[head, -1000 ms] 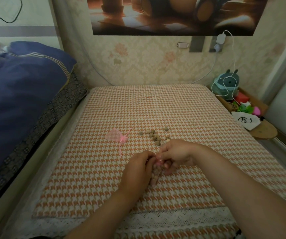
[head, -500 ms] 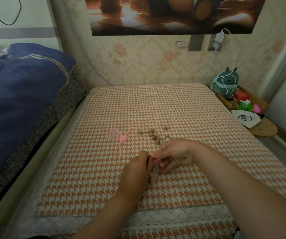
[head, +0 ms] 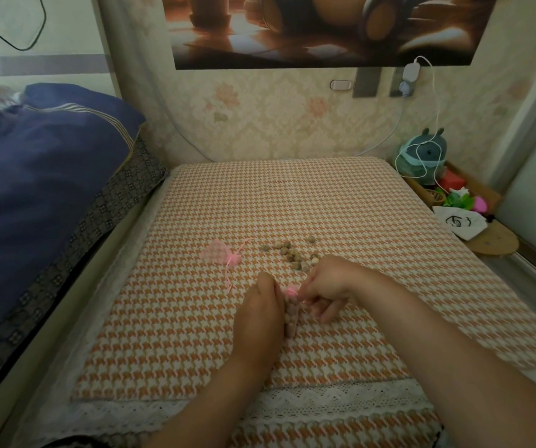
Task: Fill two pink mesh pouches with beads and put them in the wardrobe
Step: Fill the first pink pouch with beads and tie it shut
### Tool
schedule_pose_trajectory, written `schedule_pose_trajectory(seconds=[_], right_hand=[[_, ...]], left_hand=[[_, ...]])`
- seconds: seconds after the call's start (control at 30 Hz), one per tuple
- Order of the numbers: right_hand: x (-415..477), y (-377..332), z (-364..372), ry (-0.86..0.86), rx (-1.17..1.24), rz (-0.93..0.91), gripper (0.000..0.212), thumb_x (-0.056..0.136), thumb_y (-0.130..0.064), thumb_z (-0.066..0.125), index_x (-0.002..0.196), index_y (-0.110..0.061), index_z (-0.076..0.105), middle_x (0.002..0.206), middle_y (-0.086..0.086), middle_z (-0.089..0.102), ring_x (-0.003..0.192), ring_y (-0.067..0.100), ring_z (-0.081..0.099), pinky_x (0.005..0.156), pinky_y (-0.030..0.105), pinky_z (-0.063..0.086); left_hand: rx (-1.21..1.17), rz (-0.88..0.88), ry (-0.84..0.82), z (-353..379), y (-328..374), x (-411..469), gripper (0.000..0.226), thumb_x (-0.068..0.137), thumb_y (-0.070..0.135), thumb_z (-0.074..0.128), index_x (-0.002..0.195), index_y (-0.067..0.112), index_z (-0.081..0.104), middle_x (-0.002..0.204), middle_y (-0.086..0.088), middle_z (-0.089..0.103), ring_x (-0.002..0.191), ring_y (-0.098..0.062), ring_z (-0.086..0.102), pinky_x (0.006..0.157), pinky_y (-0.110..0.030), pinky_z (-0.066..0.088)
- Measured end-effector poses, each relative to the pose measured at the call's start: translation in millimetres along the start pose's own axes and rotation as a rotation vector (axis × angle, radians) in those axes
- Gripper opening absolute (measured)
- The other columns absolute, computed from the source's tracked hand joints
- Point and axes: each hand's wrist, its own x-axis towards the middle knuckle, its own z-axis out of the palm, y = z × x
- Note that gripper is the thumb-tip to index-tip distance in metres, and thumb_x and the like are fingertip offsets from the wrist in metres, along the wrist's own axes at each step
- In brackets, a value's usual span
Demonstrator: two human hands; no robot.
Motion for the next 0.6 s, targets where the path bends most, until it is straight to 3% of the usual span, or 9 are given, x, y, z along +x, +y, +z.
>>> schedule_pose_trajectory(seconds=[0.07,0.13,0.2,0.3,0.37,0.53,0.6], right_hand=[[2,-1,0,0.079,0.006,-0.04,0.019,0.097,-0.013,0.07,0.105,0.004,0.071,0.096,0.016,0.073,0.073,0.025,0.076,0.069,0.048,0.066],[5,0,1,0.146,0.024,-0.102,0.014,0.098,-0.016,0.068,0.096,-0.003,0.072,0.106,0.014,0.072,0.075,0.025,0.078,0.067,0.045,0.066],[8,2,0,0.225,-0.003,-0.147,0.018,0.1,-0.016,0.065,0.085,-0.009,0.073,0.11,0.012,0.072,0.07,0.023,0.078,0.065,0.042,0.066],[9,4,-2,0.269,-0.042,-0.212,0.02,0.1,-0.016,0.065,0.084,-0.009,0.075,0.096,0.003,0.073,0.067,0.021,0.078,0.063,0.039,0.065],[8,4,-3,0.255,-0.04,-0.232,0.018,0.099,-0.015,0.066,0.084,-0.01,0.074,0.086,0.003,0.073,0.066,0.022,0.077,0.062,0.038,0.065],[9,8,-6,0.218,-0.013,-0.209,0.011,0.099,-0.011,0.065,0.094,-0.006,0.073,0.082,0.012,0.074,0.064,0.023,0.076,0.059,0.034,0.062],[9,10,-8,0.197,-0.012,-0.19,0.01,0.099,-0.011,0.065,0.095,-0.006,0.073,0.081,0.014,0.075,0.062,0.021,0.075,0.06,0.036,0.063]], left_hand=[[0.017,0.024,0.03,4,-2,5,0.024,0.105,0.024,0.035,0.081,0.026,0.036,0.067,0.002,0.051,0.051,-0.007,0.041,0.041,-0.022,0.028],[-0.036,0.021,0.055,7,-2,9,0.019,0.105,0.028,0.037,0.085,0.026,0.039,0.072,0.002,0.056,0.058,-0.014,0.052,0.045,-0.031,0.039],[-0.148,0.025,0.036,7,1,9,0.015,0.104,0.023,0.043,0.09,0.021,0.047,0.077,0.009,0.058,0.07,-0.005,0.058,0.052,-0.021,0.045],[-0.163,0.077,-0.005,7,-4,11,0.012,0.102,0.019,0.049,0.091,0.016,0.055,0.089,0.01,0.058,0.083,0.004,0.056,0.065,-0.009,0.044],[-0.108,0.1,-0.016,6,-11,14,0.012,0.101,0.021,0.05,0.091,0.018,0.056,0.093,0.007,0.057,0.083,-0.001,0.054,0.068,-0.012,0.045],[-0.007,0.053,-0.075,-5,-19,25,0.015,0.099,0.017,0.051,0.084,0.017,0.054,0.085,0.003,0.057,0.078,-0.013,0.054,0.066,-0.029,0.048],[0.008,0.031,-0.124,-10,-19,28,0.016,0.1,0.016,0.05,0.084,0.016,0.055,0.082,0.001,0.06,0.078,-0.017,0.056,0.065,-0.03,0.047]])
